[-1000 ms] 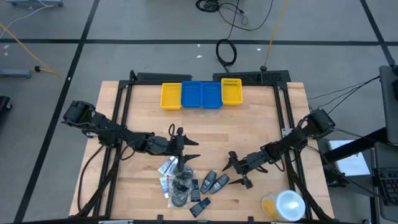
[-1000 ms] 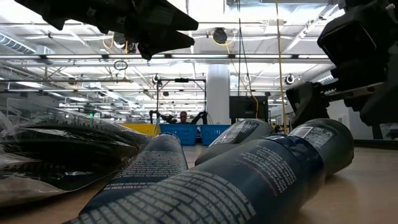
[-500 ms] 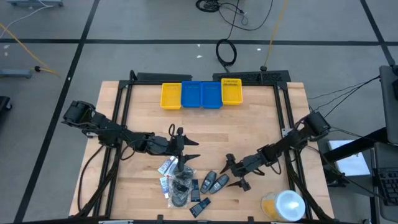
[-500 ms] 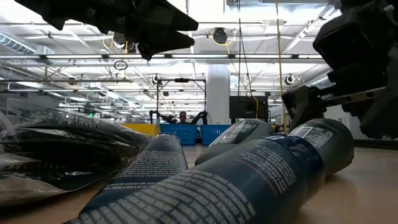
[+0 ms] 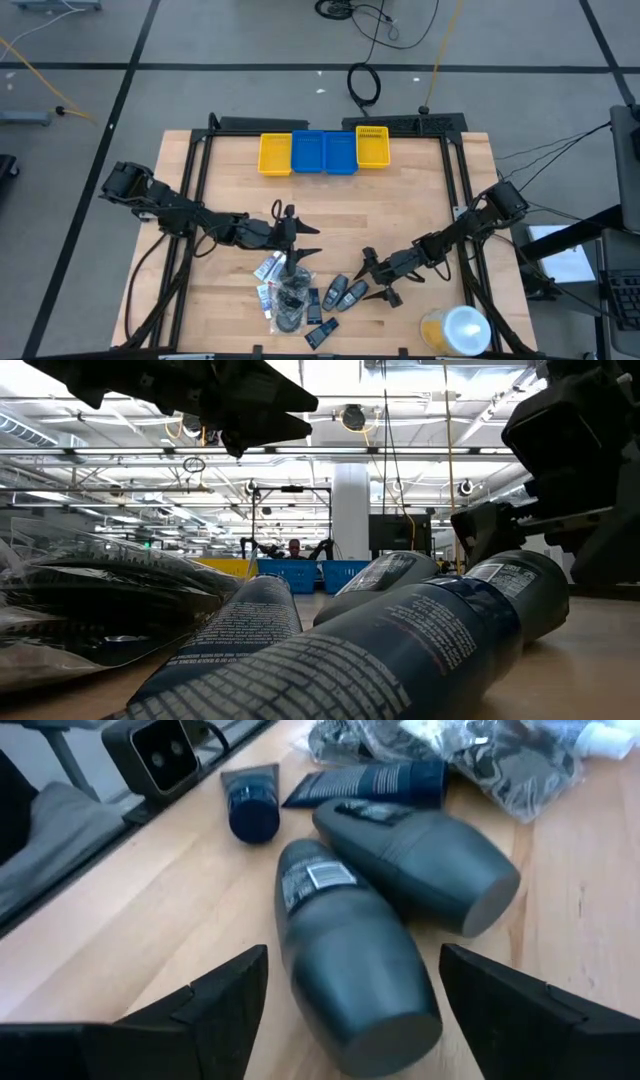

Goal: Pick & Place Travel size toiletries
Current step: Put the black deodorant into the left blue bin

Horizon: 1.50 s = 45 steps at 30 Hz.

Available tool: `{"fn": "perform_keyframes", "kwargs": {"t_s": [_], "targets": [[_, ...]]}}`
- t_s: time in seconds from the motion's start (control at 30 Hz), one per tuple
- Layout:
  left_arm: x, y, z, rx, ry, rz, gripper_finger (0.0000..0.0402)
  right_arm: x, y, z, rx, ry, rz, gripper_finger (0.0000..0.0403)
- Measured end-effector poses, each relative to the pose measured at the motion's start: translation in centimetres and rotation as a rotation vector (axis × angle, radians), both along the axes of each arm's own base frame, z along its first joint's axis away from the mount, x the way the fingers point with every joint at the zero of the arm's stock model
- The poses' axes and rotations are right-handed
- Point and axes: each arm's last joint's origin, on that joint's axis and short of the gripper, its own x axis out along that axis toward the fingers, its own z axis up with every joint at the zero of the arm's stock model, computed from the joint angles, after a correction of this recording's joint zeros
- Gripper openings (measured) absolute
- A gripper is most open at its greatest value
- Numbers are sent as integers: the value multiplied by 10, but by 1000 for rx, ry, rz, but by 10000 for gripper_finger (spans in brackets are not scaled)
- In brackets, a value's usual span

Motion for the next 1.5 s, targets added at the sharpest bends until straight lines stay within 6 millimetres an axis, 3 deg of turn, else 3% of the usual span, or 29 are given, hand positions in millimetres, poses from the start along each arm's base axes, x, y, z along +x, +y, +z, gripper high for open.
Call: {"fn": "perform_keyframes", "kwargs": {"t_s": [0.27,0.43,1.07,1.5], "targets": [[0,0,0,1,0,0,230,0,0,-1,-2,6,2,239],[0,0,0,1,0,0,230,-1,1,-1,18,16,47,186],[0,0,0,2,0,1,230,-1,1,1,4,1,54,184],[0,0,0,2,-1,3,230,-11,-6,49,-54,-99,30,184]]}}
